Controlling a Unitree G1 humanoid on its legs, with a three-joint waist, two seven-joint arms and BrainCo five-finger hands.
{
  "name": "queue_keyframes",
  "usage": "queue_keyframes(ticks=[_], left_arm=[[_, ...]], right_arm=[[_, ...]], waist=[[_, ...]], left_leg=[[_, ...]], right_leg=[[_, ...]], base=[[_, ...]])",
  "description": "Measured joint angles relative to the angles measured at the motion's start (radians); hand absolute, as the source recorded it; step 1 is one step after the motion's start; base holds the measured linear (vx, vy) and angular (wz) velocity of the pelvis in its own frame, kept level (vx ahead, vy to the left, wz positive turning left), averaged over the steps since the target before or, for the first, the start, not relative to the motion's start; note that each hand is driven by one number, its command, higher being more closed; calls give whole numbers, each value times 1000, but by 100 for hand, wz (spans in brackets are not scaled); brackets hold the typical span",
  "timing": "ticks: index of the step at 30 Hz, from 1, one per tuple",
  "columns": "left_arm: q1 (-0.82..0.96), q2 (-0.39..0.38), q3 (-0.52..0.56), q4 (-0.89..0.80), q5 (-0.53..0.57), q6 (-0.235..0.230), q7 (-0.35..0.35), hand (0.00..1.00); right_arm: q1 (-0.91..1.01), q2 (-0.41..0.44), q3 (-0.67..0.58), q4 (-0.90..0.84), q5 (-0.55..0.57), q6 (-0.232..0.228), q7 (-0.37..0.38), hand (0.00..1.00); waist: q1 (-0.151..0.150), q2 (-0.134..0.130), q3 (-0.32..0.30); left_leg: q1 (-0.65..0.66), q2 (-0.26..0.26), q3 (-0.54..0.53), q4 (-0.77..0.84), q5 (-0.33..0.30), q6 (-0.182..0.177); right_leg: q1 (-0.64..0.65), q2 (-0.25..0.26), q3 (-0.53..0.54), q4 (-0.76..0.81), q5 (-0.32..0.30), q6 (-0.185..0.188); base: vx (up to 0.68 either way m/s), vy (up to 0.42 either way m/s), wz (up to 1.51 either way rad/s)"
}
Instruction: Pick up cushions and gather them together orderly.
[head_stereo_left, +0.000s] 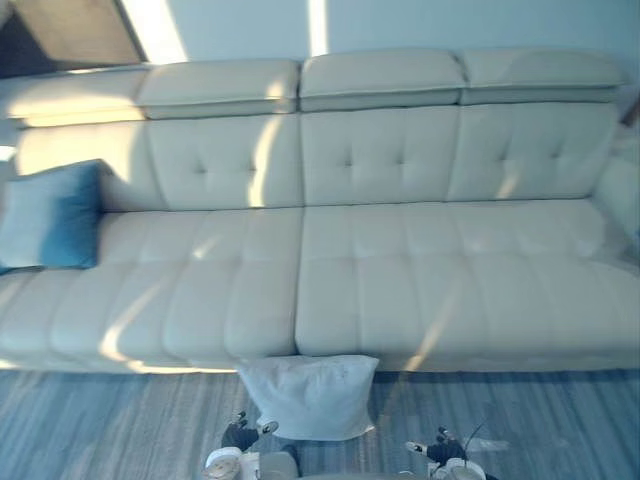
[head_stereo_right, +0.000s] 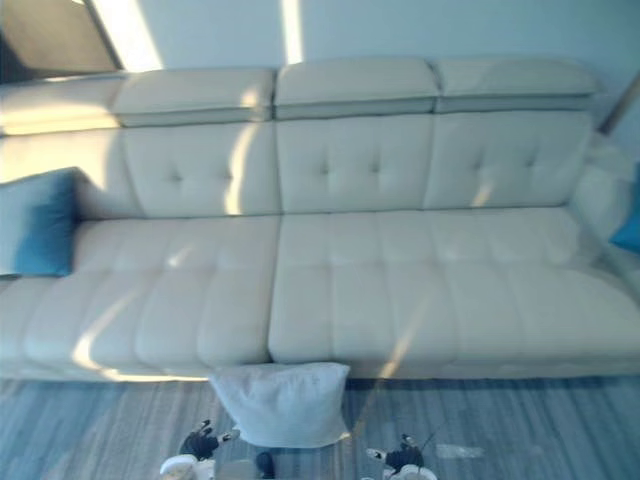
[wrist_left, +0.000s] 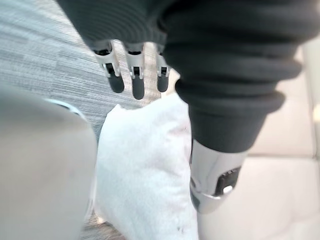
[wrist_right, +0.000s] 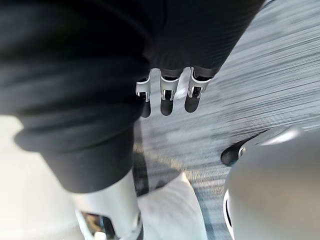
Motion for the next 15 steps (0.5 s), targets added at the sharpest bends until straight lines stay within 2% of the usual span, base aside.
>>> queue_keyframes(ticks=[2,7,9,11,14,15], left_arm=[[0,12,-23,9,2,-1,-1,0],[-7,14,-42,24,1,-1,0,0],[-9,13,-38,26,1,0,5,0],[-10,13,-35,27,0,0,9,0],[-25,12,20,19,-10,1,33,0],[-52,11,50,-4,-32,1,57,0]], right_arm=[[0,-1,-1,0,-1,0,-1,0],[-6,-5,-2,18,0,-1,-2,0],[-17,-19,-2,31,0,0,-10,0],[-23,-31,-3,31,0,-1,-16,0],[-70,-56,-37,25,5,-5,-40,0],[-106,-63,-46,5,33,-13,-62,0]], waist=[[-5,5,-1],[-4,11,-3],[-3,35,-4],[-3,45,0],[-1,63,36],[5,69,74]], left_leg=[[32,-5,9,-13,1,1],[57,-7,-1,-41,1,1],[63,5,-4,-58,3,-2],[60,10,-3,-63,9,-4],[-5,32,7,-30,10,-5],[-60,44,11,14,10,-4]], right_leg=[[16,-4,-1,-5,18,11],[25,2,-37,-8,29,-1],[22,17,-49,-5,31,-4],[9,25,-53,7,31,-4],[-91,57,-59,95,31,-4],[-154,72,-65,165,31,-4]], base=[[146,75,-29],[83,-26,3],[21,-109,1],[-5,-100,-8],[-65,-113,-17],[-117,-99,-11]])
